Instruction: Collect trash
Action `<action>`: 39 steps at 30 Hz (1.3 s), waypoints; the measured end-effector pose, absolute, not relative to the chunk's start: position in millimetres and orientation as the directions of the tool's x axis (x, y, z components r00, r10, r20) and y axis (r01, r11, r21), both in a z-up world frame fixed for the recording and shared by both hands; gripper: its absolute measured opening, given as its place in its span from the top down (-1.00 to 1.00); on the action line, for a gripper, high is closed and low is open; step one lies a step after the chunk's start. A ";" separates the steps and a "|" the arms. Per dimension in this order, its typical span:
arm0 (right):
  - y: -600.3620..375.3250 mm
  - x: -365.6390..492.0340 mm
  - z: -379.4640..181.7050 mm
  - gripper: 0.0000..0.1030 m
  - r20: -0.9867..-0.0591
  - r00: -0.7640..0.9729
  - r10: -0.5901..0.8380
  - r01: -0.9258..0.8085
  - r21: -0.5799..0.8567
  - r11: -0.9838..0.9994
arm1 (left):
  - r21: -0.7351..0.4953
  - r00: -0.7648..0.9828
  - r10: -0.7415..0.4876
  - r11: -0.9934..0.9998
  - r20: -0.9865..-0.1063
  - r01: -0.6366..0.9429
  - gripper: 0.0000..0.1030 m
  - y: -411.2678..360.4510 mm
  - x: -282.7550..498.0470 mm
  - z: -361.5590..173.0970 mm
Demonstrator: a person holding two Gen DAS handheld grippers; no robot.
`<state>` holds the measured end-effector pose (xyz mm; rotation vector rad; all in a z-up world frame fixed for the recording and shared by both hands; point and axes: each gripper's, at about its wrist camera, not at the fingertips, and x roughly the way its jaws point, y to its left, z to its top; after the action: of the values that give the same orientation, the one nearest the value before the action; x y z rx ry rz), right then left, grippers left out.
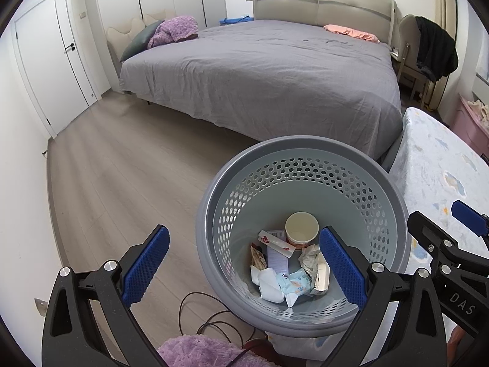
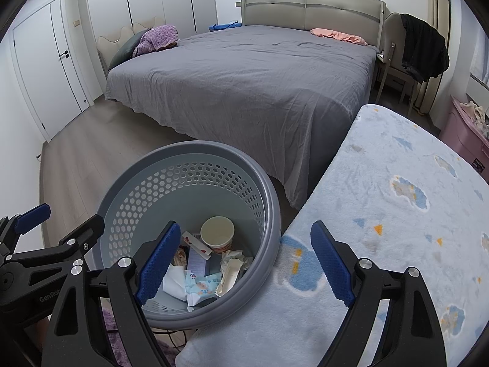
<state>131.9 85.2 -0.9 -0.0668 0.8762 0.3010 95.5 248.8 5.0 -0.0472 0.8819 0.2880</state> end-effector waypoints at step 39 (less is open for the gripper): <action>89.3 131.6 0.1 -0.62 -0.765 0.599 0.238 -0.291 0.068 0.954 | 0.084 0.589 0.244 0.955 -0.770 -0.286 -0.88 249.3 96.4 5.3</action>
<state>131.6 89.3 0.1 -0.0662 0.8770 0.3070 96.4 249.3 5.3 -0.0501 0.8888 0.3086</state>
